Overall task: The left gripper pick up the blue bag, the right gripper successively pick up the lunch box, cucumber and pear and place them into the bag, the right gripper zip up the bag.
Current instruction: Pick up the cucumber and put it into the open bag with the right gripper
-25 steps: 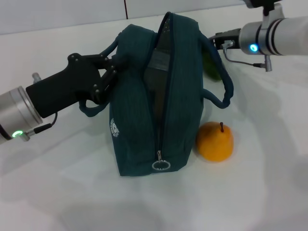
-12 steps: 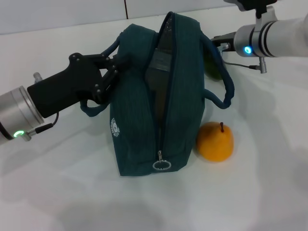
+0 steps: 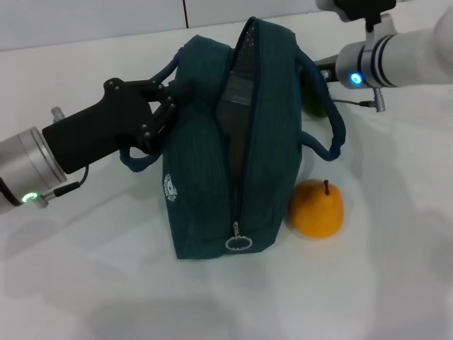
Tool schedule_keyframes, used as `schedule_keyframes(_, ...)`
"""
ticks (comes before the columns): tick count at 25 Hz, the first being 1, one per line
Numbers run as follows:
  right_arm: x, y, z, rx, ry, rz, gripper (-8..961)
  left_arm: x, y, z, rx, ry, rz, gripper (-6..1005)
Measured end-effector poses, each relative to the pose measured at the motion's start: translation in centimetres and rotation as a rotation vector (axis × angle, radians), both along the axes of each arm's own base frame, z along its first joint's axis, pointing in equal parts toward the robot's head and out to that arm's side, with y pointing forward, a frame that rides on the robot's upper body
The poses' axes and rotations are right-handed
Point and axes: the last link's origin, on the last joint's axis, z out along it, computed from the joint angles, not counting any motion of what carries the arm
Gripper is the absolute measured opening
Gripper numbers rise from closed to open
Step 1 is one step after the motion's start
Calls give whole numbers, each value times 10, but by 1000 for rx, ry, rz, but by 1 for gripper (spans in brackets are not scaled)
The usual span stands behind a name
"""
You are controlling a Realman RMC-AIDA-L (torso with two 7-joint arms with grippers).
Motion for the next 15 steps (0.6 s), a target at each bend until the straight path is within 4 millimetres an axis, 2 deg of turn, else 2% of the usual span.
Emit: schedule_keyframes(15,-3,0,-4,-21,16,-16,776,-2,-1,0,0,-2,4,46)
